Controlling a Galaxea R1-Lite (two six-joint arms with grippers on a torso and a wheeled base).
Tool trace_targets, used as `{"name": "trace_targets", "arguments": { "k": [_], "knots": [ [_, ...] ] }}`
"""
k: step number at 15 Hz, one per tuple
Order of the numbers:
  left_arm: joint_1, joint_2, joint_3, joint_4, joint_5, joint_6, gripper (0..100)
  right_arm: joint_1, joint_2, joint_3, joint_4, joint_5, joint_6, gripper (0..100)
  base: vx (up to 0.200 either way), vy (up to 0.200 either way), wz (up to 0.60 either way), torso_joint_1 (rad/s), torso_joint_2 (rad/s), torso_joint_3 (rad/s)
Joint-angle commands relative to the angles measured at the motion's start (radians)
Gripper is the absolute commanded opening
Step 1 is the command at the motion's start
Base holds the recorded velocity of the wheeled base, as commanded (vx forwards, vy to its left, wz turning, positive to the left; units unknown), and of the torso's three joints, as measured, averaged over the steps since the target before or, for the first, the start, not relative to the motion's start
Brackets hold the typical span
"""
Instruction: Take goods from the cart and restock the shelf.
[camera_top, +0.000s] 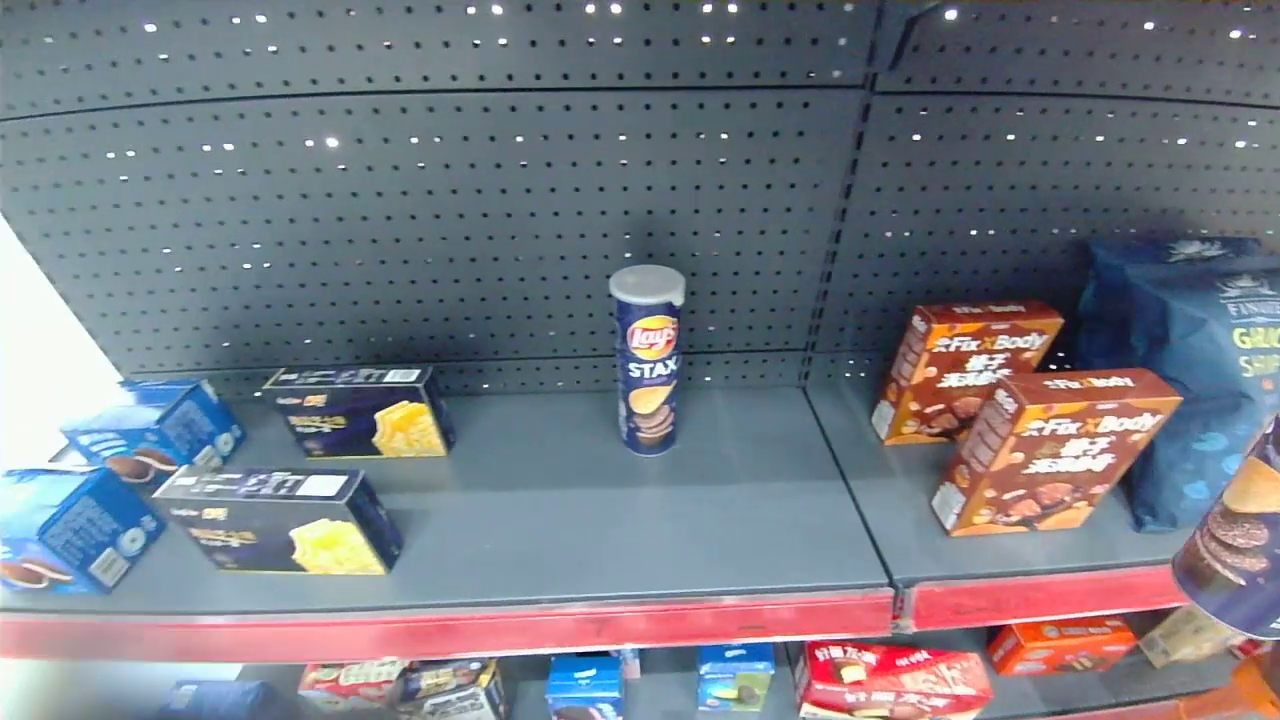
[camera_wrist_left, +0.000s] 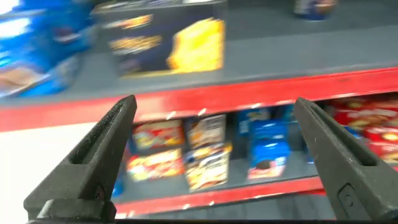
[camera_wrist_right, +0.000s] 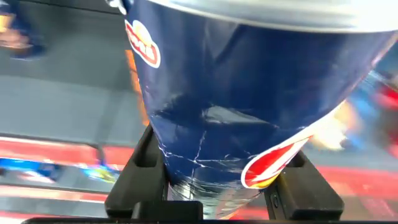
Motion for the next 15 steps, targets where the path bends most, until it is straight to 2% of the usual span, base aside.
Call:
{"name": "trace_targets", "arguments": {
  "k": [1, 8, 9, 12, 15],
  "knots": [
    [0.000, 0.000, 0.000, 0.000, 0.001, 0.000, 100, 0.002, 0.004, -0.004, -0.001, 0.000, -0.002, 0, 0.000, 0.000, 0.60, 0.002, 0.00, 0.002],
    [0.000, 0.000, 0.000, 0.000, 0.001, 0.000, 100, 0.005, -0.066, -0.056, 0.019, 0.002, -0.016, 0, 0.000, 0.000, 0.00, 0.000, 0.00, 0.000],
    [0.000, 0.000, 0.000, 0.000, -0.001, 0.000, 100, 0.056, -0.068, -0.059, 0.019, 0.002, -0.039, 0, 0.000, 0.000, 0.00, 0.000, 0.00, 0.000],
    [0.000, 0.000, 0.000, 0.000, 0.001, 0.000, 100, 0.107, -0.068, -0.041, 0.039, 0.005, -0.065, 0, 0.000, 0.000, 0.00, 0.000, 0.00, 0.000],
    [0.000, 0.000, 0.000, 0.000, 0.001, 0.000, 100, 0.239, -0.068, -0.034, 0.099, 0.011, -0.076, 0, 0.000, 0.000, 0.00, 0.000, 0.00, 0.000]
  ]
}}
